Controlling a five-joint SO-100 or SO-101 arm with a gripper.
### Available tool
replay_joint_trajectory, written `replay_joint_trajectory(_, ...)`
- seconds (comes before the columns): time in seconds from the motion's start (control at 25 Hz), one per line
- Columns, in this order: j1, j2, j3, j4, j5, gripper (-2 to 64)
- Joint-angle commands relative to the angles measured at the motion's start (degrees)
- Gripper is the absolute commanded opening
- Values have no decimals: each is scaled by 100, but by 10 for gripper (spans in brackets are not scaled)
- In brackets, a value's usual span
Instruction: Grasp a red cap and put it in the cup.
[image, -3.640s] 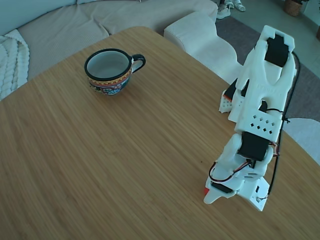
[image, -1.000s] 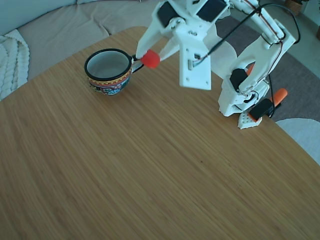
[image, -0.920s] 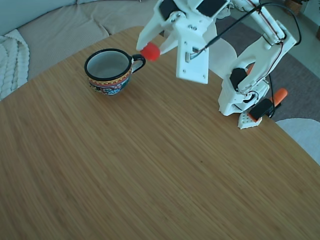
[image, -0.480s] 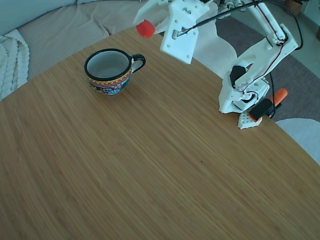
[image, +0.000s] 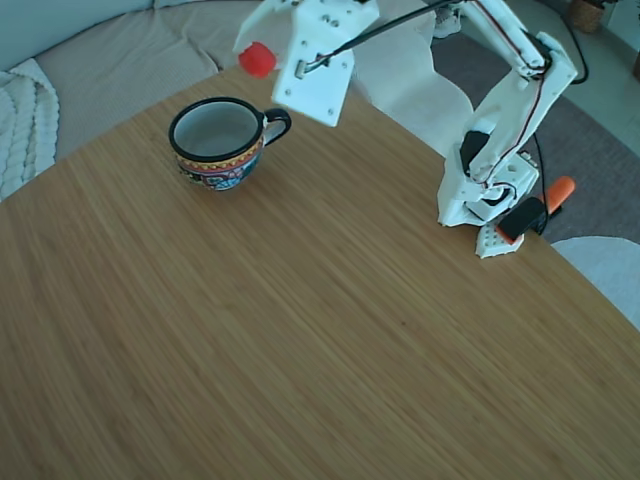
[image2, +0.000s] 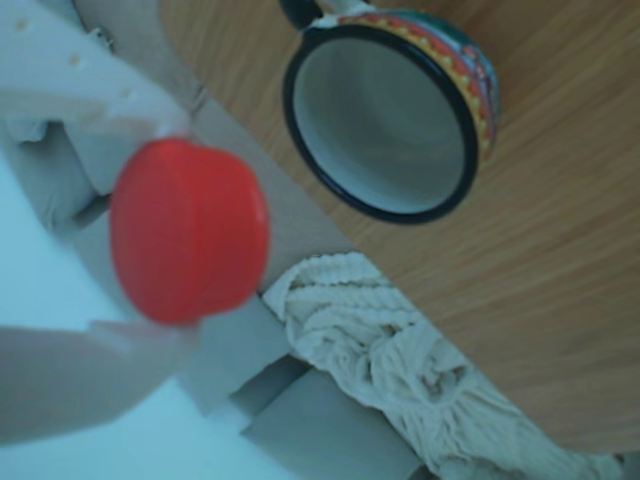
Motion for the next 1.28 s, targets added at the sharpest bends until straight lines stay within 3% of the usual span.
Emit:
replay_joint_trajectory(0.0, 44, -378, -650, -88, 53, 68)
replay_joint_trajectory(0.52, 44, -2566, -2092, -18, 70, 68)
replay_joint_trajectory(0.8, 255, -2742, -2013, 308, 79, 68)
replay_joint_trajectory(1.24, 1178, -2725, -1661, 290, 9, 68)
